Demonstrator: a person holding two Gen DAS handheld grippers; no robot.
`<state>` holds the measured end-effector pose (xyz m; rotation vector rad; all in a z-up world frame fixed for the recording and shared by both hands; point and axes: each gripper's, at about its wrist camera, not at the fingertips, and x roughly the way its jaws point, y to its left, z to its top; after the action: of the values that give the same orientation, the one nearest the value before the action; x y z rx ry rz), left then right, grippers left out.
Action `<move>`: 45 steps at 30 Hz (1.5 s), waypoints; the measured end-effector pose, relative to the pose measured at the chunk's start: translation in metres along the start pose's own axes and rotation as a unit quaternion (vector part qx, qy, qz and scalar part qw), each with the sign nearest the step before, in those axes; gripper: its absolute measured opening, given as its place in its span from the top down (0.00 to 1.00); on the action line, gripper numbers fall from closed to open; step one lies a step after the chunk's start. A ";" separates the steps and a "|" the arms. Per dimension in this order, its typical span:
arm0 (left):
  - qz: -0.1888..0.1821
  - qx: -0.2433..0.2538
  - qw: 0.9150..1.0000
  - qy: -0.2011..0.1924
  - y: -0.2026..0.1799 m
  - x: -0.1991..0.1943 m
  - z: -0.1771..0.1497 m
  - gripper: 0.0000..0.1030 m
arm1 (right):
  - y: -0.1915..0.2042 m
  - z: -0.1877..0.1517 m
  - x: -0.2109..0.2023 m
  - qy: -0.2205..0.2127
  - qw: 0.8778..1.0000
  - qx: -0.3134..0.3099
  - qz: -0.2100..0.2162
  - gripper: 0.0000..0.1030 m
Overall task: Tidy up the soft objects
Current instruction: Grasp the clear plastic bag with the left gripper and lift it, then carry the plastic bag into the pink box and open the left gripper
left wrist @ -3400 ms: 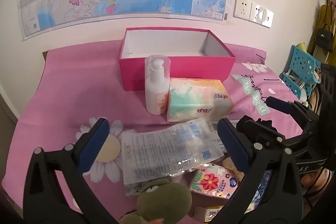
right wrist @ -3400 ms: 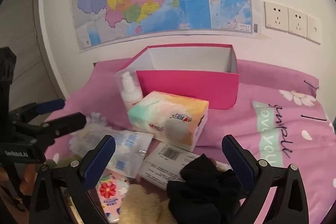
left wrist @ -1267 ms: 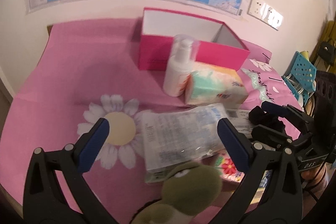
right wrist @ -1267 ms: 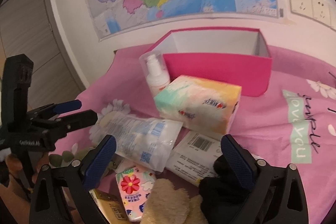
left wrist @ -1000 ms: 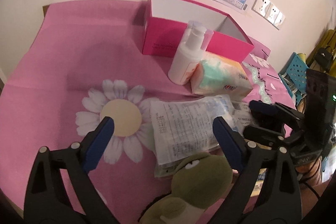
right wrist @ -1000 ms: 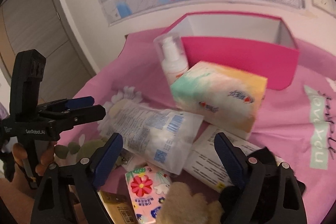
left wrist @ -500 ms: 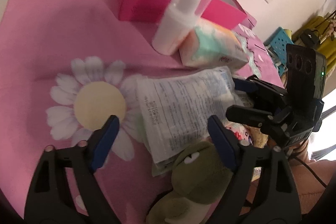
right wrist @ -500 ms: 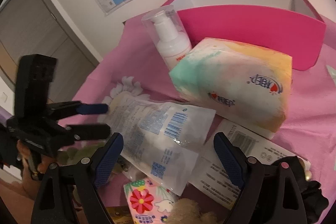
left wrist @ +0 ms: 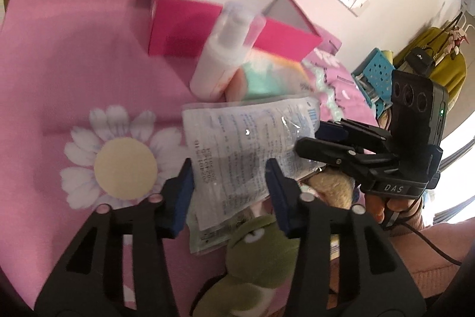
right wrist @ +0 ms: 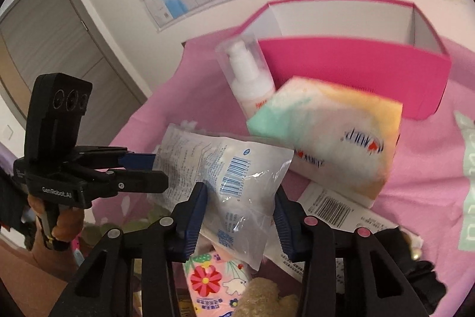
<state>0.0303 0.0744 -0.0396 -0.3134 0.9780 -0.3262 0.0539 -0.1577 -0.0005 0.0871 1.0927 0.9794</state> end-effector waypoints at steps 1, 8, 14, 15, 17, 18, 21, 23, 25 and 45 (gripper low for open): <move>-0.004 0.000 1.000 -0.009 -0.002 -0.005 0.003 0.54 | 0.001 0.002 -0.004 -0.006 1.000 -0.003 0.001 0.58; -0.004 0.034 0.997 -0.063 -0.021 -0.041 0.022 0.54 | 0.012 0.023 -0.035 -0.051 0.998 -0.031 0.003 0.58; -0.002 0.060 0.993 -0.106 -0.034 -0.063 0.054 0.54 | 0.013 0.048 -0.057 -0.093 0.994 -0.051 -0.003 0.58; 0.002 0.065 0.992 -0.111 -0.035 -0.065 0.061 0.54 | 0.014 0.053 -0.058 -0.100 0.993 -0.055 -0.006 0.58; 0.012 0.076 0.990 -0.121 -0.040 -0.067 0.075 0.54 | 0.013 0.063 -0.061 -0.112 0.992 -0.061 -0.011 0.58; 0.015 0.078 0.989 -0.123 -0.042 -0.067 0.080 0.54 | 0.011 0.068 -0.061 -0.117 0.991 -0.062 -0.013 0.58; 0.023 0.086 0.988 -0.128 -0.045 -0.064 0.099 0.54 | 0.003 0.084 -0.058 -0.127 0.990 -0.061 -0.019 0.58; 0.025 0.082 0.988 -0.126 -0.043 -0.058 0.112 0.54 | -0.002 0.095 -0.056 -0.131 0.989 -0.060 -0.024 0.58; 0.028 0.076 0.989 -0.124 -0.039 -0.052 0.125 0.54 | -0.010 0.103 -0.051 -0.131 0.990 -0.052 -0.025 0.58; 0.074 -0.005 0.997 -0.021 0.016 0.052 0.183 0.54 | -0.082 0.158 0.043 -0.044 0.998 0.017 -0.051 0.57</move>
<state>0.2144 0.0882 0.0103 -0.2544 0.9561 -0.1790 0.2320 -0.1154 0.0075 0.1001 1.0234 0.8583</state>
